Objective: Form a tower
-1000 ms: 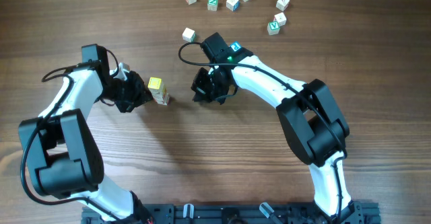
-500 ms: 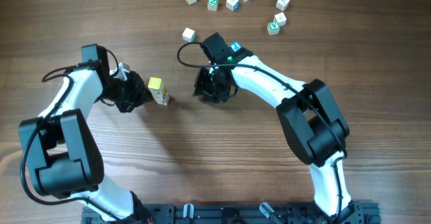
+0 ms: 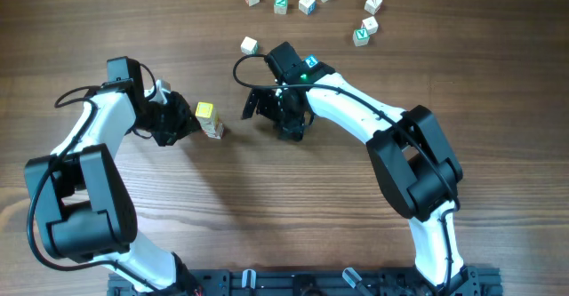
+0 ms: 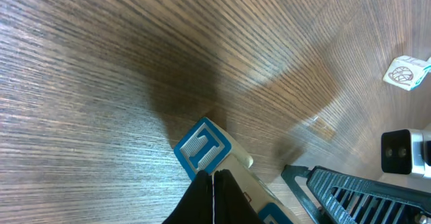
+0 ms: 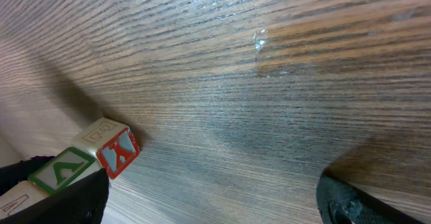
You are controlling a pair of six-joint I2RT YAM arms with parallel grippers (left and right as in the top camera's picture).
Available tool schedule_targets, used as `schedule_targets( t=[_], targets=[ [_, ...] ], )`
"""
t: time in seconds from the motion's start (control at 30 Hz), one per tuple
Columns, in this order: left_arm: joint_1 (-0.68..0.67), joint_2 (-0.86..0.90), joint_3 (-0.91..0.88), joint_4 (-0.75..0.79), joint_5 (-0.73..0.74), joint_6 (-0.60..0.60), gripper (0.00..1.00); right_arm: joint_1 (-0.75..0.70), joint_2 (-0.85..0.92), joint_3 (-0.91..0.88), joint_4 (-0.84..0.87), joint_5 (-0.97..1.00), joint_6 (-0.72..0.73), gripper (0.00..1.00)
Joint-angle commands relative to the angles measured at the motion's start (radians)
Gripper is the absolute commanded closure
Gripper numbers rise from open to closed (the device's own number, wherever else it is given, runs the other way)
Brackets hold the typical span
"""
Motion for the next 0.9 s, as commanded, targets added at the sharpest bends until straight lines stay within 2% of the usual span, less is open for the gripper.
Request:
schedule_targets(
  t=[0.0, 0.23, 0.27, 0.3, 0.37, 0.47, 0.6, 0.87],
  targets=[
    [-0.002, 0.009, -0.006, 0.006, -0.001, 0.006, 0.95, 0.000, 0.001, -0.009, -0.002, 0.023, -0.002, 0.00],
    [-0.002, 0.009, -0.006, 0.006, -0.014, 0.006, 0.96, 0.000, 0.001, -0.009, -0.002, 0.023, -0.002, 0.00],
    [-0.002, 0.009, -0.006, 0.006, -0.026, 0.006, 0.96, 0.000, 0.001, -0.009, -0.002, 0.023, -0.002, 0.04],
    [-0.002, 0.009, -0.006, 0.006, -0.034, 0.006, 0.96, 0.000, 0.001, -0.009, -0.002, 0.023, -0.002, 0.16],
    [-0.002, 0.009, -0.006, -0.002, -0.034, 0.006, 0.96, 0.001, 0.001, -0.009, -0.002, 0.023, -0.002, 0.53],
    [-0.002, 0.009, -0.006, -0.009, -0.050, 0.006, 0.96, 0.001, 0.001, -0.009, -0.003, 0.023, -0.002, 0.96],
    [-0.002, 0.009, -0.006, -0.022, -0.164, 0.006, 0.96, 0.003, 0.001, -0.009, -0.002, 0.032, -0.002, 0.96],
    [-0.001, 0.009, -0.006, -0.007, -0.176, 0.006, 0.96, 0.061, 0.002, -0.009, 0.025, 0.065, -0.003, 0.96]
  ],
)
